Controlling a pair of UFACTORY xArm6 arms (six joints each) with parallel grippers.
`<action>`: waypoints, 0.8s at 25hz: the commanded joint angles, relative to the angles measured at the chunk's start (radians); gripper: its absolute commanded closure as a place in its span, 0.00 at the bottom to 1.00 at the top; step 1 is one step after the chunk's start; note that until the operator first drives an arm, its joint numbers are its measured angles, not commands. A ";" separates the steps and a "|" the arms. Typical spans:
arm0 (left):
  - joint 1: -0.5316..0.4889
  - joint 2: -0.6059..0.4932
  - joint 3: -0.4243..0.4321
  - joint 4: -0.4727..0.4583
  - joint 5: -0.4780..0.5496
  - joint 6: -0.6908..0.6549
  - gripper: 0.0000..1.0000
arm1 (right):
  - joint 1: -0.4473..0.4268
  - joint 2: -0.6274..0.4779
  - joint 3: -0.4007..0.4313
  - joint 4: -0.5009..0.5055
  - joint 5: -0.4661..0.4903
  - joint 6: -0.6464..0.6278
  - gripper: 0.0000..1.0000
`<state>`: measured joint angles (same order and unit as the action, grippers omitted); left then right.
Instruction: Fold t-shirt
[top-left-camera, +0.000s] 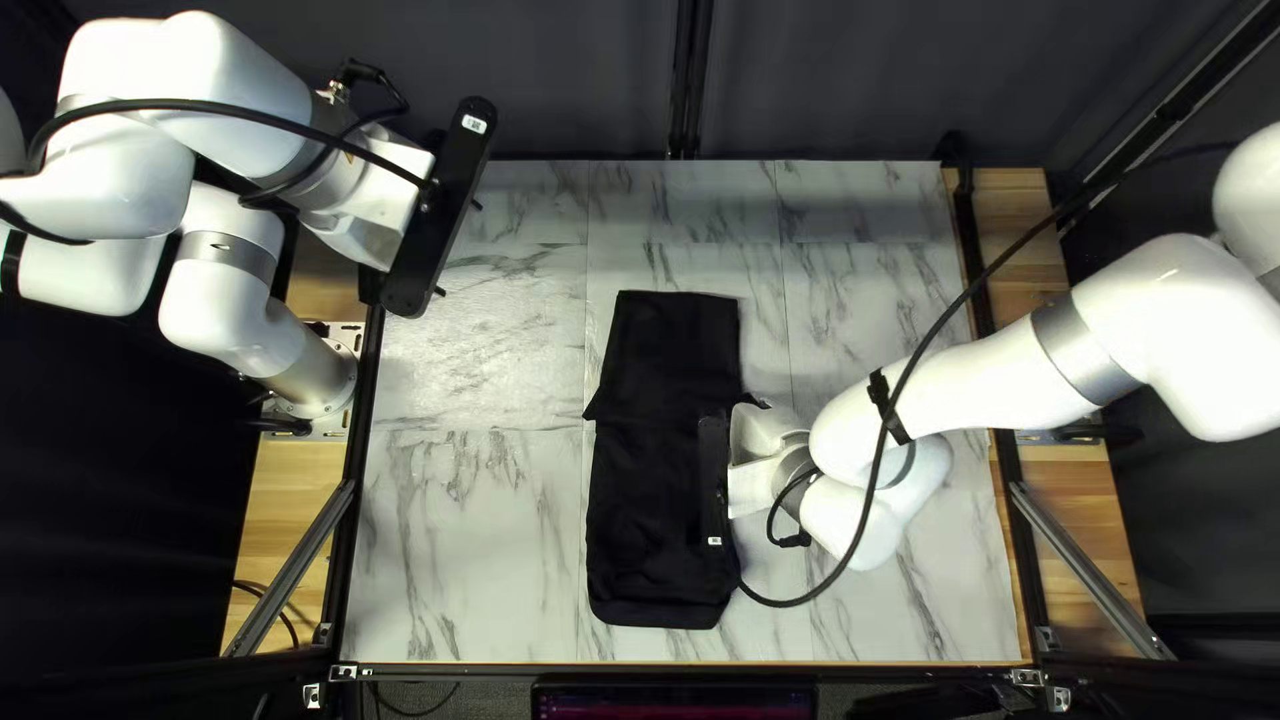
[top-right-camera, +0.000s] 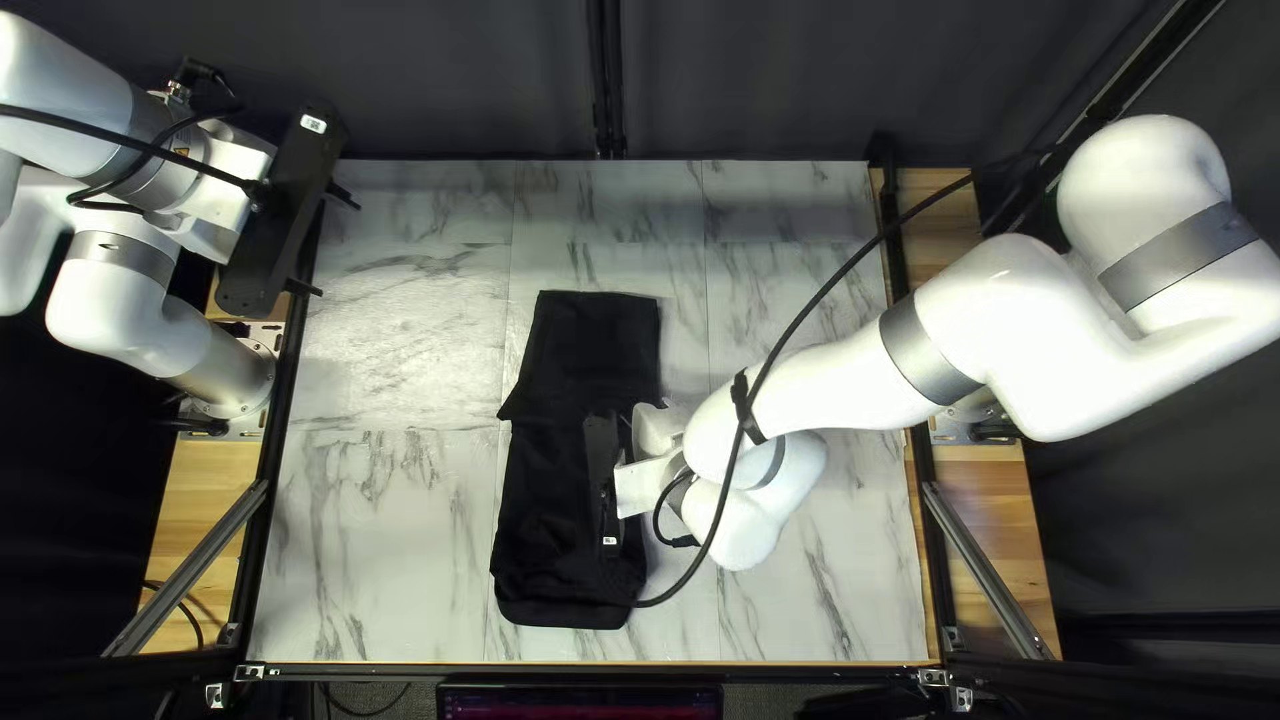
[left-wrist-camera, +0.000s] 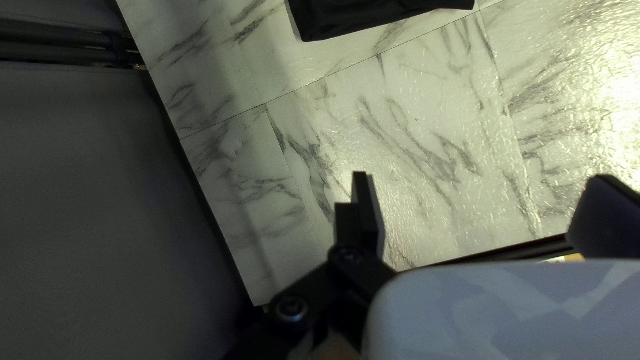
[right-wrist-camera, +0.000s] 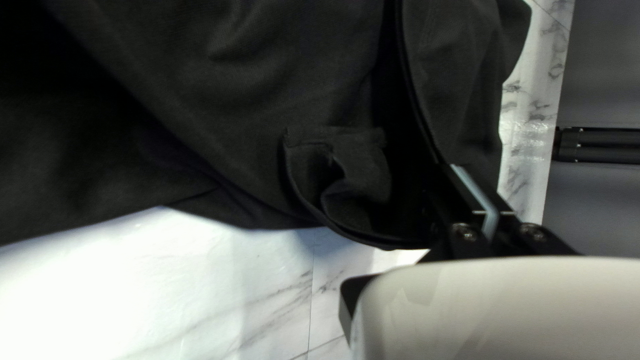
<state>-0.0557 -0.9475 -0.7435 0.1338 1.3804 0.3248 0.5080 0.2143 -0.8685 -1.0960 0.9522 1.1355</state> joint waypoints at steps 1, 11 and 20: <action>0.000 0.000 0.000 0.000 0.000 0.000 0.00 | 0.040 -0.014 0.018 0.005 0.035 0.081 1.00; 0.000 0.000 0.000 0.000 0.000 0.000 0.00 | 0.080 0.027 0.019 0.027 0.063 0.209 1.00; 0.000 0.000 0.000 0.000 0.000 0.000 0.00 | 0.083 0.020 -0.011 0.025 0.088 0.157 0.00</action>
<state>-0.0557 -0.9475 -0.7435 0.1338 1.3804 0.3248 0.5896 0.2386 -0.8702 -1.0661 1.0329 1.3122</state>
